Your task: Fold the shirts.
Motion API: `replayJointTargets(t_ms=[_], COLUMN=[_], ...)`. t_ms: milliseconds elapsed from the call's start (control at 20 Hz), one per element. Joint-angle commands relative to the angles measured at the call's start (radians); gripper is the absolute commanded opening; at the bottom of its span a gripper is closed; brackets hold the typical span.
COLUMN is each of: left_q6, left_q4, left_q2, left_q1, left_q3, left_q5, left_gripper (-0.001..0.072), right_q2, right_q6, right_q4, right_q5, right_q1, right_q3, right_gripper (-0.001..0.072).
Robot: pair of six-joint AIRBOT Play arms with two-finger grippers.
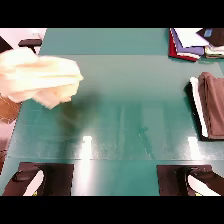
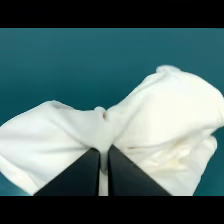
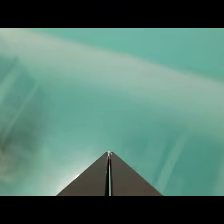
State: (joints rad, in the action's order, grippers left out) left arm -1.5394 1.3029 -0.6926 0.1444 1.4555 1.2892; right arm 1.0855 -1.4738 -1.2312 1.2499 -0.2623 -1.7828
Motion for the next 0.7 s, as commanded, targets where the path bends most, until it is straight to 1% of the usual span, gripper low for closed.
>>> replayJointTargets(t_ms=[0,50,150,250,350,400,450,500,550,600,650], left_q6=[0.059,0.059,0.074,0.082,0.083,0.100,0.143,0.172,0.179,0.178,0.178], left_q4=[-0.184,-0.185,-0.174,-0.111,-0.024,0.003,0.003,0.002,0.000,-0.002,0.003], left_q2=[-0.059,-0.094,-0.177,-0.279,-0.399,-0.467,-0.528,-0.589,-0.636,-0.675,-0.696], left_q1=[-0.028,-0.089,-0.269,-0.493,-0.716,-0.814,-0.884,-0.943,-0.978,-0.995,-0.995], left_q3=[0.075,0.075,0.075,0.075,0.075,0.075,0.075,0.075,0.075,0.075,0.075], left_q5=[-0.046,-0.056,-0.094,-0.129,-0.133,-0.131,-0.129,-0.132,-0.139,-0.147,-0.151], left_gripper=[0.0021,0.0021,0.0021,0.0021,0.0022,0.0024,0.0026,0.0074,0.0392,0.0646,0.0643], right_q2=[0.007,0.013,0.033,0.058,0.085,0.095,0.102,0.108,0.109,0.108,0.107], right_q6=[0.000,0.000,-0.001,-0.001,-0.001,-0.001,-0.001,-0.001,-0.001,-0.001,-0.001], right_q4=[-0.002,-0.002,-0.001,-0.001,-0.001,-0.001,-0.001,-0.002,-0.002,-0.001,-0.002], right_q5=[-0.045,-0.043,-0.037,-0.009,0.033,0.047,0.060,0.071,0.082,0.086,0.092], right_q1=[0.001,0.001,0.001,0.001,0.001,0.001,0.001,0.001,0.001,0.001,0.001], right_q3=[-0.081,-0.095,-0.124,-0.153,-0.179,-0.185,-0.187,-0.187,-0.186,-0.181,-0.177], right_gripper=[0.0018,0.0017,0.0017,0.0018,0.0018,0.0017,0.0018,0.0018,0.0018,0.0017,0.0018])
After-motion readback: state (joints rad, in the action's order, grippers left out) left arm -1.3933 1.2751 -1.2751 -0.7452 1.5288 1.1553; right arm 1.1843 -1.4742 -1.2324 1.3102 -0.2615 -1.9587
